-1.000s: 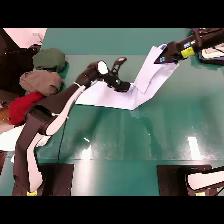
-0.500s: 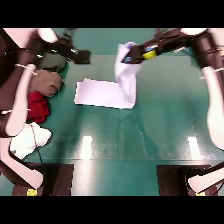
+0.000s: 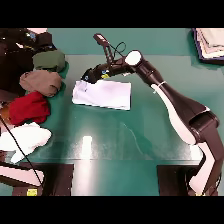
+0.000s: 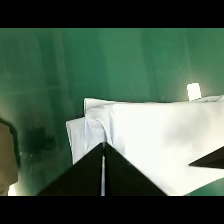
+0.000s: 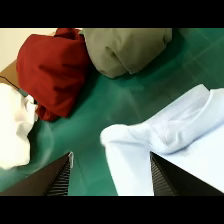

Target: Fold the shirts.

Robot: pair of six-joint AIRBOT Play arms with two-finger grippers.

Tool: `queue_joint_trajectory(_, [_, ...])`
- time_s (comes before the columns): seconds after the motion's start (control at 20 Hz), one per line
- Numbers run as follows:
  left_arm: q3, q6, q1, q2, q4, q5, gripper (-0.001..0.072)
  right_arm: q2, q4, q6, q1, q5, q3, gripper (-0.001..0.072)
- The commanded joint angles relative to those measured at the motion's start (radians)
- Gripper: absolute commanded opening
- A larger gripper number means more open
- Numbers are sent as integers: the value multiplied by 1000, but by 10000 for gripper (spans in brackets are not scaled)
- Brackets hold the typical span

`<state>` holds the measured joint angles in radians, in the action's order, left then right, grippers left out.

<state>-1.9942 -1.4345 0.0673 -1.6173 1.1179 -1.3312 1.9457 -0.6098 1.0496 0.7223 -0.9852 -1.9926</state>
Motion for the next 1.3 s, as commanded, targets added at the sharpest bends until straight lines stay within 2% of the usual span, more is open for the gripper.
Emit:
queue_joint_trajectory(0.0, [14,2,14,12,-26,-63,27,-118,-35,22,-90,-134,121,532])
queue_joint_trajectory(0.15, [70,2,14,12,-50,-83,27,-248,-286,169,-220,-216,286,532])
queue_joint_trajectory(0.25, [105,3,12,12,-61,-82,26,-313,-297,227,-310,-227,428,534])
queue_joint_trajectory(0.3, [115,3,7,13,-63,-72,26,-336,-298,233,-354,-228,501,599])
queue_joint_trajectory(0.35, [115,10,-1,12,-63,-60,26,-348,-298,233,-385,-226,564,720])
queue_joint_trajectory(0.4, [115,21,-10,14,-64,-43,26,-347,-290,233,-412,-225,617,720])
queue_joint_trajectory(0.5, [115,23,-39,14,-63,-10,26,-311,-186,230,-451,-205,701,717])
queue_joint_trajectory(0.65, [115,49,-79,14,-63,-3,27,-220,19,151,-441,-165,740,694])
queue_joint_trajectory(0.9, [115,55,-97,14,-64,-4,27,-59,166,135,-335,-109,589,684])
queue_joint_trajectory(1.05, [115,55,-97,14,-64,-8,26,26,246,135,-269,-101,483,562])
queue_joint_trajectory(1.1, [115,54,-97,14,-64,-13,27,45,259,135,-251,-95,455,492])
queue_joint_trajectory(1.15, [115,54,-97,14,-64,-15,26,56,260,133,-237,-84,435,354])
queue_joint_trajectory(1.2, [115,54,-97,14,-65,-16,26,60,259,107,-225,-69,419,111])
queue_joint_trajectory(1.25, [115,53,-97,14,-67,-19,27,60,259,81,-219,-64,408,19])
